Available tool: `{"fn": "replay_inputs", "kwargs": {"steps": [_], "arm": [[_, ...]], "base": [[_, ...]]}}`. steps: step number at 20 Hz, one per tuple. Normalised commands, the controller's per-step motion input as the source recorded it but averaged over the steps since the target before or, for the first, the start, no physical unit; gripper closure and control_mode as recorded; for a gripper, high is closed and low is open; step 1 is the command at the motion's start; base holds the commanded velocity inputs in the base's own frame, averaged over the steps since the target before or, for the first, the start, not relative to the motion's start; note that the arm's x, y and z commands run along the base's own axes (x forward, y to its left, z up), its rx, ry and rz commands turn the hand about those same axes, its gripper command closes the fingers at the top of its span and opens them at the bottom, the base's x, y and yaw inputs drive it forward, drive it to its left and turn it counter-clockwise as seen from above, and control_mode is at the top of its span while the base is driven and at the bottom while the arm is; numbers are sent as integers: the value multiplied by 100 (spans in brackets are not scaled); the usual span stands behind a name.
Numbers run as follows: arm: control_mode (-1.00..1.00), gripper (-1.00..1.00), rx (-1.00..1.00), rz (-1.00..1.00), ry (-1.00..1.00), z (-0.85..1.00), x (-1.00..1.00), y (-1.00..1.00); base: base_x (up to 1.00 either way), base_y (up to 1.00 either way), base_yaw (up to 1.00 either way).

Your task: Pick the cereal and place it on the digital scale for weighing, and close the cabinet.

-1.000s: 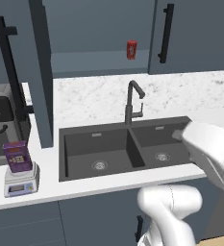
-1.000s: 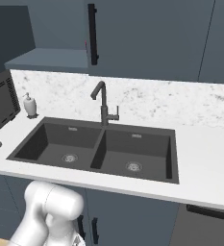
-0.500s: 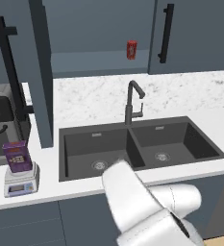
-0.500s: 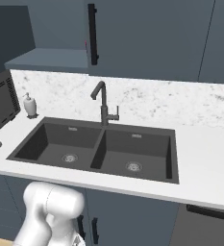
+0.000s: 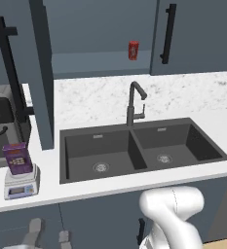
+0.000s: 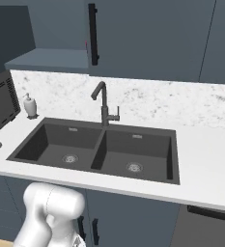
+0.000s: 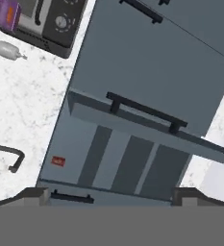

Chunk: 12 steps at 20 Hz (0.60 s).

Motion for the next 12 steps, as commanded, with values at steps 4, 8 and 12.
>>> {"fn": "replay_inputs", "kwargs": {"steps": [4,8,12], "arm": [[-100,-100,0,0,7,-12,90,64],[-100,-100,0,0,2,-18,99,73],[-100,-100,0,-2,-2,-32,100,85]], "base": [[0,0,0],[0,0,0],[0,0,0]]}}
